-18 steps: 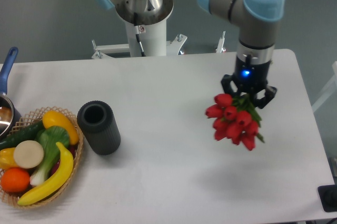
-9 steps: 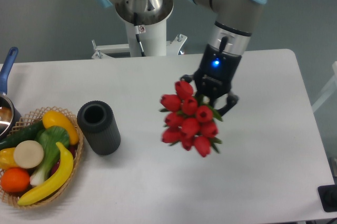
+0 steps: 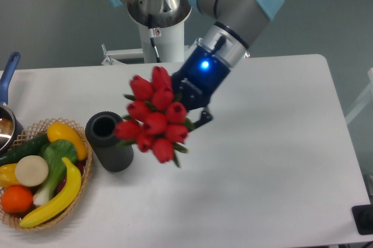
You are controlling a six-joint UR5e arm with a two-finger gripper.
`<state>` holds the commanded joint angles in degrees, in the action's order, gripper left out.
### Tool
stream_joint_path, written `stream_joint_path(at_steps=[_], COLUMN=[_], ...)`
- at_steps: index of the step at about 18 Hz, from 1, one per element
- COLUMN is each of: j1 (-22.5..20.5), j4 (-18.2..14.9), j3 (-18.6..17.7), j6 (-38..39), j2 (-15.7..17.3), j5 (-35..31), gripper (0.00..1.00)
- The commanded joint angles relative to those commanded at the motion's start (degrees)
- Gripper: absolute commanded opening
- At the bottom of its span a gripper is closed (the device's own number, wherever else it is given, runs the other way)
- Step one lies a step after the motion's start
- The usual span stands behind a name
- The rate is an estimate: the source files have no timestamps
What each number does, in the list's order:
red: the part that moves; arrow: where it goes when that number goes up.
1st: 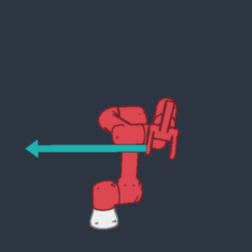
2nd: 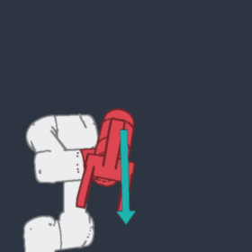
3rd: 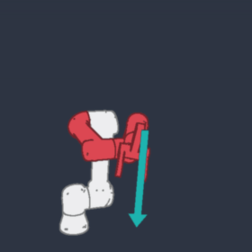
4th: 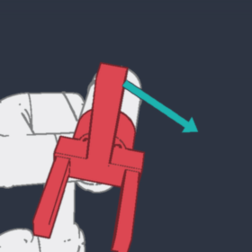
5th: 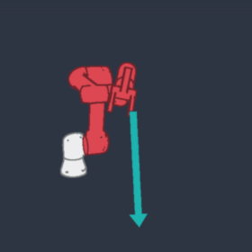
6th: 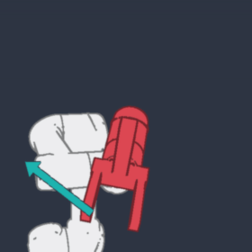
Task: Insert the flowers into the vase
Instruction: 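Carry the red tulip bunch with the gripper toward the black vase, then lower the tulip stems down into the black vase opening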
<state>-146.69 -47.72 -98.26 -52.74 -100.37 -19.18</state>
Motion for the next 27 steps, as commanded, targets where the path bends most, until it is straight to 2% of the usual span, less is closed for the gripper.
stream_joint_path(at_steps=[2, 6, 10, 18, 27], j1=[0.5, 1.4, 1.9, 5.5, 6.2], j4=[0.0, 0.1, 0.1, 0.4, 2.2], j3=[-0.1, -0.4, -0.4, -0.5, -4.4], j6=[1.6, 3.3, 3.3, 2.9, -0.5], j2=[-0.3, 0.2, 0.3, -0.9, -1.1], j5=[2.9, 3.6, 7.4, 8.0, 7.5], gripper=[0.24, 0.24, 0.24, 0.25, 0.26])
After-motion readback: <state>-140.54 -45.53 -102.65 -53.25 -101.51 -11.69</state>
